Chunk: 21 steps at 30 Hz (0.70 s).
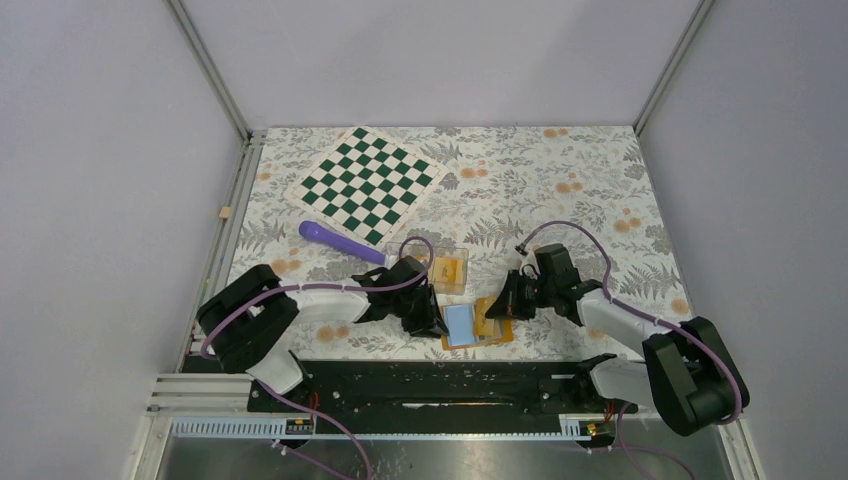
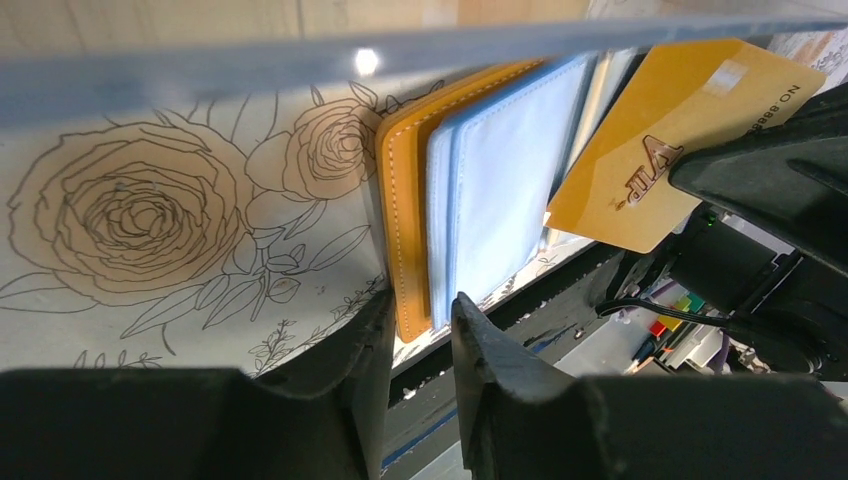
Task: Put the credit cards into the card holder
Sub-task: Insert the credit card into the card slot.
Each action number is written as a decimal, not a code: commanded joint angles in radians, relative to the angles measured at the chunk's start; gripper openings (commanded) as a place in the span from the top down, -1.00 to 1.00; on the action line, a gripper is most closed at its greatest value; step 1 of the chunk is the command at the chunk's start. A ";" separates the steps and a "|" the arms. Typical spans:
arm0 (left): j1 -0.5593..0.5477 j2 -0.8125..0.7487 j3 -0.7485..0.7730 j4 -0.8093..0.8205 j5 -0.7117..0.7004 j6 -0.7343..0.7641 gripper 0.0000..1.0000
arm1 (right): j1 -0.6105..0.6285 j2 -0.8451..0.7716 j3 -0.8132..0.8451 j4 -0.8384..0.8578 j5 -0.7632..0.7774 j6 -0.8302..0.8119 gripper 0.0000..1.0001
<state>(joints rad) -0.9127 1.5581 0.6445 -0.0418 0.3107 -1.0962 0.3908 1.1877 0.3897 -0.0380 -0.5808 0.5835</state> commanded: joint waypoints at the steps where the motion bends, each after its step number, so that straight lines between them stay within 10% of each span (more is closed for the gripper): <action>1: -0.006 0.025 0.014 -0.051 -0.036 0.028 0.47 | 0.005 0.043 0.016 0.106 -0.054 0.001 1.00; 21: -0.005 0.051 0.042 -0.072 -0.037 0.042 0.72 | 0.005 0.095 -0.027 0.099 -0.137 0.095 1.00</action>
<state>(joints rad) -0.9127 1.5806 0.6685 -0.0780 0.3107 -1.0813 0.3908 1.3033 0.3710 0.1318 -0.7017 0.6579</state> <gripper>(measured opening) 0.142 0.021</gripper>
